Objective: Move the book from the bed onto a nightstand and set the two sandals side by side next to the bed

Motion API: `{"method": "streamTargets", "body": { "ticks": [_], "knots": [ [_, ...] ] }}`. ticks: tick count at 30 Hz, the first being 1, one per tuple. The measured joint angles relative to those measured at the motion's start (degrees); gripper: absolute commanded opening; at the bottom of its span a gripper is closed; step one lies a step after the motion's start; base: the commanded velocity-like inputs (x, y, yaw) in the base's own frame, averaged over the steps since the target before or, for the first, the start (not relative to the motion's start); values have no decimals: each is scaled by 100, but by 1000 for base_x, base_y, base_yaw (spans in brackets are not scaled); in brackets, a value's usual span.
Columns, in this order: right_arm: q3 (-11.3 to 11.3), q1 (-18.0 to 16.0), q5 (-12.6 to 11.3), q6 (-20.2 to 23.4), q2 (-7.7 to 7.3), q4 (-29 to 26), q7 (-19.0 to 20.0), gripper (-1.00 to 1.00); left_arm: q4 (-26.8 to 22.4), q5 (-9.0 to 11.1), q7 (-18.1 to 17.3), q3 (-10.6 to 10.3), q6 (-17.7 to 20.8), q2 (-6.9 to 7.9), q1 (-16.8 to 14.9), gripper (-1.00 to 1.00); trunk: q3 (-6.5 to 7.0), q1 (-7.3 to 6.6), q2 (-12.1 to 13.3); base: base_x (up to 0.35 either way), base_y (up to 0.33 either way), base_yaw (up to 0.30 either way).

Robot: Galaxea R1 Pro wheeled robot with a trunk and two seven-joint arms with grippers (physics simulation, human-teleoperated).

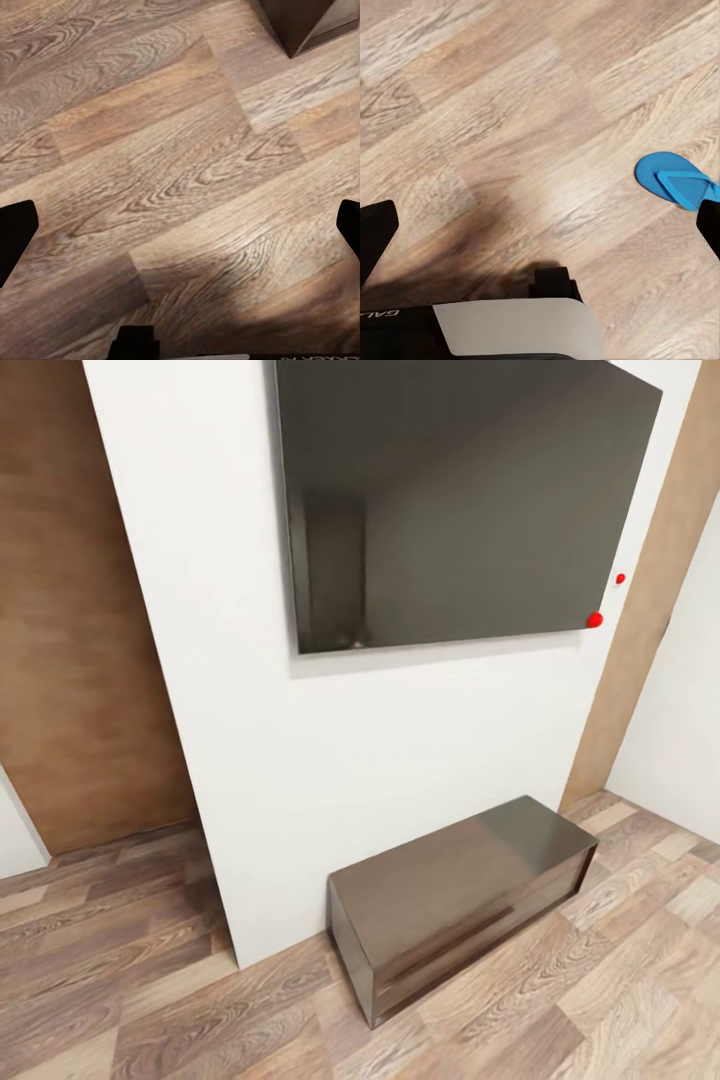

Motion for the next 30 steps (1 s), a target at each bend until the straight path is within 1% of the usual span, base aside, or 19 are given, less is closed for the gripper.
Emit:
{"method": "streamTargets", "body": {
  "ticks": [8,20,25,30],
  "knots": [
    [-1,0,4,0,-3,0,0,100,0,0,0,2,0,0,0,100,0,2,0,89,5,0],
    [0,0,2,0,0,1,0,100,0,1,0,5,3,0,0,100,0,1,0,265,107,0],
    [0,0,0,0,0,0,0,100,0,1,0,5,0,0,0,100,0,2,0,94,23,0],
    [0,0,1,0,0,0,0,100,0,1,0,5,0,0,0,100,0,0,0,276,3,0]
  ]
}}
